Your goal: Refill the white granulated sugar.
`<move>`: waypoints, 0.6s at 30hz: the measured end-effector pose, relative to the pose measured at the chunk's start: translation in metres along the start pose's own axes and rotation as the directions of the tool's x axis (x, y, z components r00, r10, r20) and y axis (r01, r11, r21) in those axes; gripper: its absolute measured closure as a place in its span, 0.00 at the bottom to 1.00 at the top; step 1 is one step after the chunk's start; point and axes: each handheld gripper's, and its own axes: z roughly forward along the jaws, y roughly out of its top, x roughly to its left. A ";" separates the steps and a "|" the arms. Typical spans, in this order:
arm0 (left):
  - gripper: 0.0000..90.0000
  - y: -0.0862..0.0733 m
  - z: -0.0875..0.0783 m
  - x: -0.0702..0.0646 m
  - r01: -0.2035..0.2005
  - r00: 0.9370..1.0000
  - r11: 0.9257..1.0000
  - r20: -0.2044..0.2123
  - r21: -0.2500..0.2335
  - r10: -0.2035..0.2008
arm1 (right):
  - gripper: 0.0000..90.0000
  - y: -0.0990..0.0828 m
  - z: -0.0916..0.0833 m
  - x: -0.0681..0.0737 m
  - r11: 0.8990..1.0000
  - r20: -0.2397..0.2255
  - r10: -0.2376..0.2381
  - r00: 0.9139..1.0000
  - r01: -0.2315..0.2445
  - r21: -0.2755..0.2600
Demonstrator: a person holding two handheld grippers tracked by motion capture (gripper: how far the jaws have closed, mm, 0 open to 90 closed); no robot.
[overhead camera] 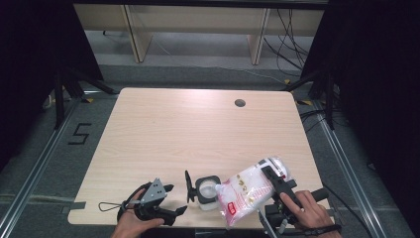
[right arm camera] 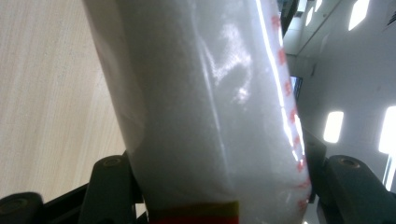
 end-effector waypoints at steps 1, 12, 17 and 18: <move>0.19 0.000 0.000 0.000 0.000 1.000 1.000 -0.001 -0.002 0.000 | 0.48 0.000 -0.001 0.000 1.000 -0.016 0.005 1.000 -0.005 0.014; 0.19 0.000 0.000 -0.001 0.015 1.000 1.000 0.005 -0.011 -0.015 | 0.48 0.001 -0.001 -0.002 1.000 0.002 -0.031 1.000 0.031 0.001; 0.19 0.000 0.000 -0.001 0.014 1.000 1.000 0.004 -0.014 -0.013 | 0.48 0.002 -0.001 -0.003 0.999 0.005 -0.043 0.999 0.043 0.004; 0.19 0.000 0.000 -0.002 0.023 1.000 0.999 0.005 -0.022 -0.023 | 0.48 0.002 0.000 -0.002 0.999 0.010 -0.034 0.999 0.034 -0.006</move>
